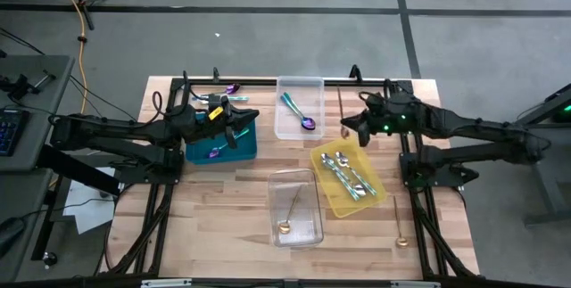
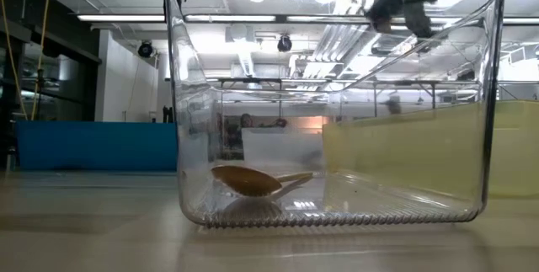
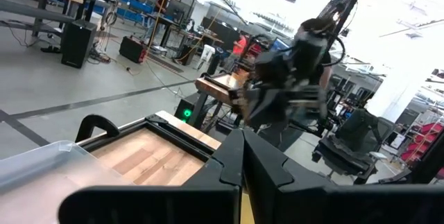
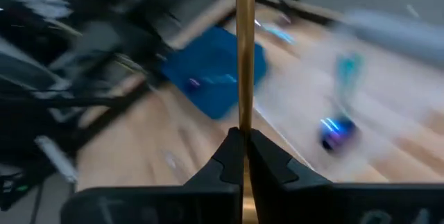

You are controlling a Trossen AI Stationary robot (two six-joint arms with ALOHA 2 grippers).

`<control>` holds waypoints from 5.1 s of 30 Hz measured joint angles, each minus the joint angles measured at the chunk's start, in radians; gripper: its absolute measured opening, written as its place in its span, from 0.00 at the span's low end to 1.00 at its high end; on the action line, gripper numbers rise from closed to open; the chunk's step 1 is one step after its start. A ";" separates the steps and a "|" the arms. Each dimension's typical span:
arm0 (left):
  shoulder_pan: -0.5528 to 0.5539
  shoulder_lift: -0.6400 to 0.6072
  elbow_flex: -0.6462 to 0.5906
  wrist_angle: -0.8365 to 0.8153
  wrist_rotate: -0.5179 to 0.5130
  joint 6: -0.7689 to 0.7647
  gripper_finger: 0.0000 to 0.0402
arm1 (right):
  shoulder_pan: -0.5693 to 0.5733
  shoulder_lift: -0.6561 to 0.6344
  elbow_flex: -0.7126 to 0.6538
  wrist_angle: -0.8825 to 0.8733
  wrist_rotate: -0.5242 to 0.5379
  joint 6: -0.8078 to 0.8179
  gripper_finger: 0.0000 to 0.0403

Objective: Sort silverware by color (type)
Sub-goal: Put the gold spoon into the transparent bin, then put the white spoon into the yellow bin

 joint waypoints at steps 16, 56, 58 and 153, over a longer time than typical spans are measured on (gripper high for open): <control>0.000 0.000 0.000 0.000 0.000 0.000 0.00 | 0.132 0.053 0.002 0.196 0.069 -0.067 0.00; 0.000 0.000 0.000 0.000 0.000 -0.010 0.00 | 0.381 0.666 0.569 -0.339 -0.334 -0.812 0.00; 0.000 0.000 0.000 0.000 0.000 -0.010 0.00 | 0.381 0.739 0.638 -0.438 -0.333 -0.941 0.00; 0.000 -0.082 0.000 -0.008 0.000 0.046 0.00 | 0.038 0.668 0.635 -0.915 -0.526 -0.868 0.12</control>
